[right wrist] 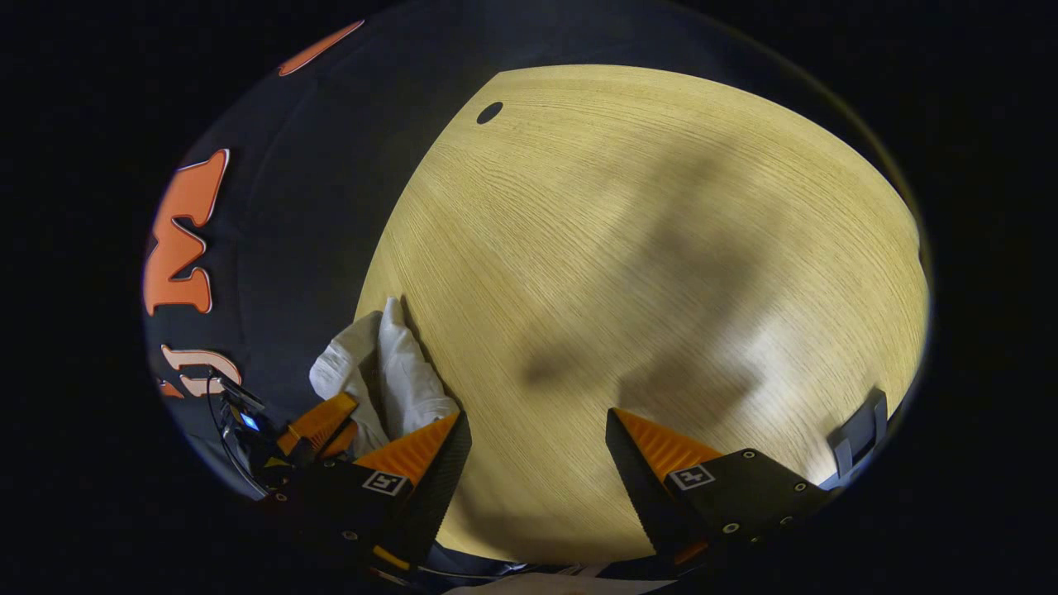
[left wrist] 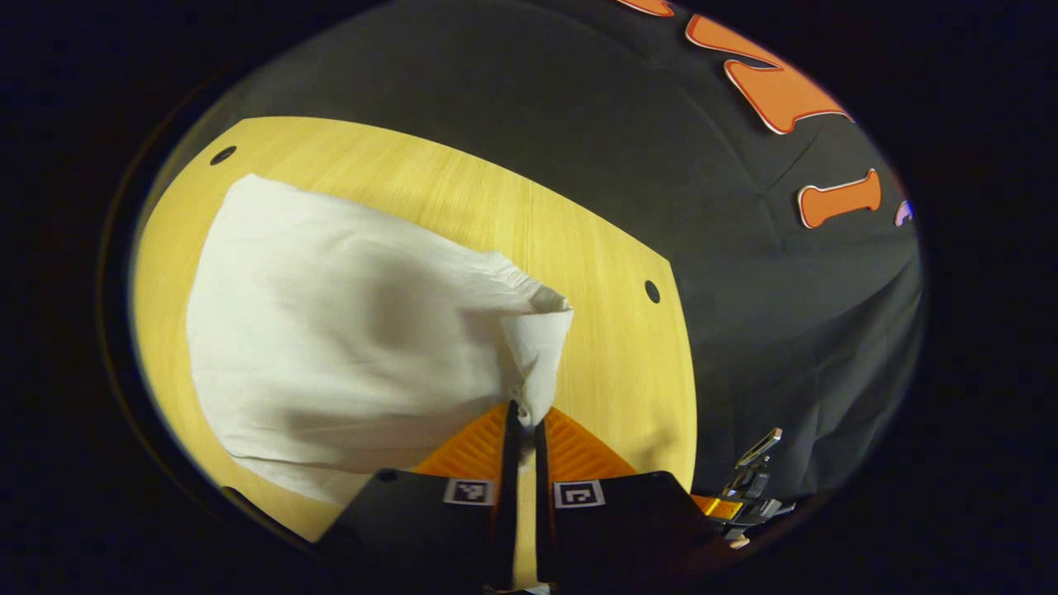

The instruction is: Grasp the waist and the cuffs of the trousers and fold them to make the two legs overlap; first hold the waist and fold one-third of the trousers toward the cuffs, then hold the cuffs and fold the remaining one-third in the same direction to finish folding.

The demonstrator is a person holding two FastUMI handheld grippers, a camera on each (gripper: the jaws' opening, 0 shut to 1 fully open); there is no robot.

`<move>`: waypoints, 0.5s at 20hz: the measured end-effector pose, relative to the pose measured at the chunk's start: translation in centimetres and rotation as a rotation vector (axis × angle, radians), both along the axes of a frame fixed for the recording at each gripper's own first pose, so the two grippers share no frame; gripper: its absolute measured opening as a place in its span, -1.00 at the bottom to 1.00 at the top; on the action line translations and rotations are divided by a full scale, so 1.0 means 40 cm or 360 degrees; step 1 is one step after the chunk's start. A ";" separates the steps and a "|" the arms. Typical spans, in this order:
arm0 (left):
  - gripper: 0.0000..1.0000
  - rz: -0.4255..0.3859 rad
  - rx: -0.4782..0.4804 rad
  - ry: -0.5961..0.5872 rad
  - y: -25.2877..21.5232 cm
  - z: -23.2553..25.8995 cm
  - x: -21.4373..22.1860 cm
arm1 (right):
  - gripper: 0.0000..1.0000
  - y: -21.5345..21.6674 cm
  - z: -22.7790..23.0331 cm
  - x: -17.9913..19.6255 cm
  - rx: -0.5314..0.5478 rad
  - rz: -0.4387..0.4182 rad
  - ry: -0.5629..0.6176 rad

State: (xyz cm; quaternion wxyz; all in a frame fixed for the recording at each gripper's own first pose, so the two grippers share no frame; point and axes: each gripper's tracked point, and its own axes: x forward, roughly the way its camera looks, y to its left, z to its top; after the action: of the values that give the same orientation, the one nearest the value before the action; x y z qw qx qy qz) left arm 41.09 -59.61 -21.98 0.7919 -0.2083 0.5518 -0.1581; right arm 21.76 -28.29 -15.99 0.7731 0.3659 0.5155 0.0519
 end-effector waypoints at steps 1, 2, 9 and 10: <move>-0.48 -0.0010 -0.0016 0.0007 -0.012 -0.011 -0.015 | 0.97 0.004 0.004 -0.001 -0.0002 0.0009 -0.0002; -0.11 -0.0020 -0.0022 0.0007 -0.002 0.005 -0.040 | 0.97 0.011 0.004 0.001 -0.0009 0.0025 -0.0003; 1.00 -0.0094 0.0231 -0.0241 0.135 0.105 -0.057 | 0.96 0.071 0.101 0.024 -0.0209 0.0228 -0.0237; 1.00 -0.0071 0.0277 -0.0298 0.168 0.136 -0.045 | 0.97 0.091 0.123 0.033 -0.0256 0.0267 -0.0295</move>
State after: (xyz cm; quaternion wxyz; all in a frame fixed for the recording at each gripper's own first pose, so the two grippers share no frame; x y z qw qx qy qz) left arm 39.29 -52.90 -16.54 0.8514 -0.1107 0.4915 -0.1459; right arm 23.07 -24.64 -11.06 0.8372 0.2521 0.4731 0.1085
